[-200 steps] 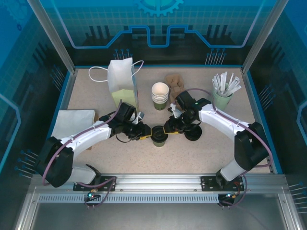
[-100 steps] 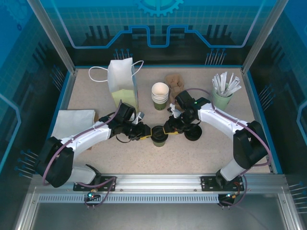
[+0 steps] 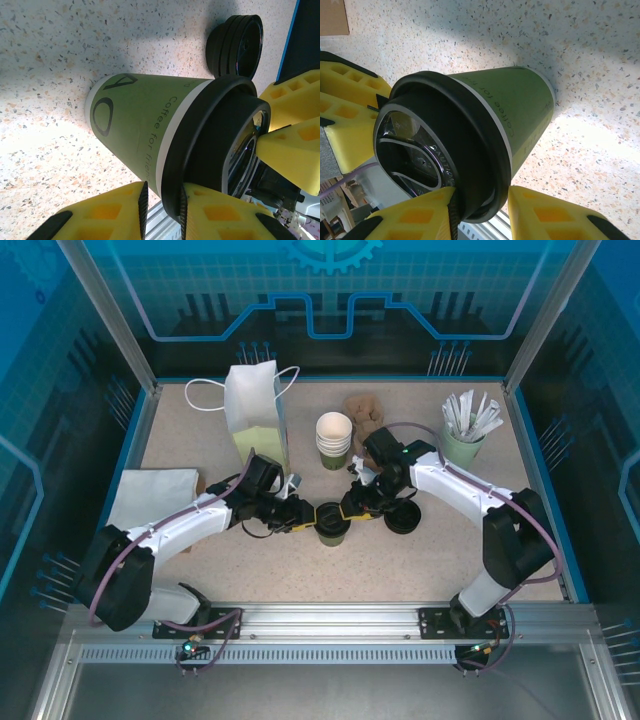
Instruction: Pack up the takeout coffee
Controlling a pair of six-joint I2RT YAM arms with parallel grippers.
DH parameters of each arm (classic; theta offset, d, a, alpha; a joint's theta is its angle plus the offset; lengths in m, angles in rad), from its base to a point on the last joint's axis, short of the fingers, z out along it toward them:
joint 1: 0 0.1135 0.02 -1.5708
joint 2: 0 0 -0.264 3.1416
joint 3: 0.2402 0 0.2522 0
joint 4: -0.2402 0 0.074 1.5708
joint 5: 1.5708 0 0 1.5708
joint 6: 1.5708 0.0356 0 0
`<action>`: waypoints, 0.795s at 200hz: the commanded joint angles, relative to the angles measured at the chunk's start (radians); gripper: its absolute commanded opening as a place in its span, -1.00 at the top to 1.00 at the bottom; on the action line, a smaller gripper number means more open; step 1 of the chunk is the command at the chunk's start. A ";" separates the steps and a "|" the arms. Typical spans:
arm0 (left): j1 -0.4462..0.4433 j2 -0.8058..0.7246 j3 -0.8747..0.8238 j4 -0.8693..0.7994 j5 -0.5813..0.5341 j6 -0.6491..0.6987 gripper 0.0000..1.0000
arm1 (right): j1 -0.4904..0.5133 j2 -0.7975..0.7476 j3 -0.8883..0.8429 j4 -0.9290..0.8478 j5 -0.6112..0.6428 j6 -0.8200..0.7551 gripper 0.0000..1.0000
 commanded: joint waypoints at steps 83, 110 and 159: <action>0.003 0.042 0.050 -0.153 -0.087 0.012 0.32 | 0.037 -0.018 0.012 0.004 0.104 -0.007 0.27; 0.003 0.042 0.099 -0.155 -0.068 0.010 0.20 | 0.038 -0.020 0.050 0.054 0.013 0.007 0.21; 0.003 0.032 0.135 -0.157 -0.066 0.008 0.02 | 0.037 -0.033 0.050 0.067 0.000 0.013 0.16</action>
